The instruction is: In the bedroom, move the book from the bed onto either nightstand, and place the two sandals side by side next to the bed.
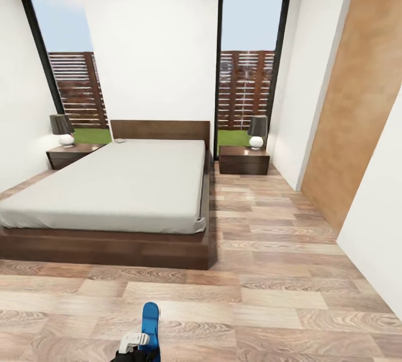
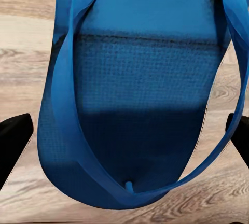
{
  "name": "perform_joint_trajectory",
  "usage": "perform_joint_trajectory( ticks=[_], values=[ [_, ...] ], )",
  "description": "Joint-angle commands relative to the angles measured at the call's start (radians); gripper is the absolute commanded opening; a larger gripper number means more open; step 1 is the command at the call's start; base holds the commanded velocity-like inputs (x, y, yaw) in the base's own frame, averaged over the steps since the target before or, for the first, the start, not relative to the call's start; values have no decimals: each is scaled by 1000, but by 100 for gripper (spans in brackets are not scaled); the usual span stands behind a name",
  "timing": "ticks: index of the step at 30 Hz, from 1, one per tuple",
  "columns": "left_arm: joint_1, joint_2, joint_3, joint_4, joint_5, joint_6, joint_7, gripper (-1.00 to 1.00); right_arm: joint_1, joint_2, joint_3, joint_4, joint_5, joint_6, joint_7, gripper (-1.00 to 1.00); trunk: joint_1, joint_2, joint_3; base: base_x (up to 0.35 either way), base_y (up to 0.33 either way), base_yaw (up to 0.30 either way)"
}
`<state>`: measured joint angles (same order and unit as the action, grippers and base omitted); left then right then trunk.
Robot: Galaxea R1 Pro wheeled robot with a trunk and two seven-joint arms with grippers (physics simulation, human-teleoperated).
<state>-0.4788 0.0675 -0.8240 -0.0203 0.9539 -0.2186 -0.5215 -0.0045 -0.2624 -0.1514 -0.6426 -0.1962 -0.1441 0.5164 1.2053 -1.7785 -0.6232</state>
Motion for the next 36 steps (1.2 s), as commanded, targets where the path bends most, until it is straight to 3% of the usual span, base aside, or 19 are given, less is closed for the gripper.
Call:
perform_joint_trajectory(
  ticks=[1, 36],
  values=[
    [-1, 0, -7, 0, 6, -4, -2, -100, 0, 0, -2, 1, -7, 0, 7, 100, 0, 0, -1, 0, 0, 291],
    [0, -8, -7, 0, 7, -4, -2, -100, 0, 0, -2, 1, -6, 0, 7, 100, 0, 0, -1, 0, 0, 284]
  ],
)
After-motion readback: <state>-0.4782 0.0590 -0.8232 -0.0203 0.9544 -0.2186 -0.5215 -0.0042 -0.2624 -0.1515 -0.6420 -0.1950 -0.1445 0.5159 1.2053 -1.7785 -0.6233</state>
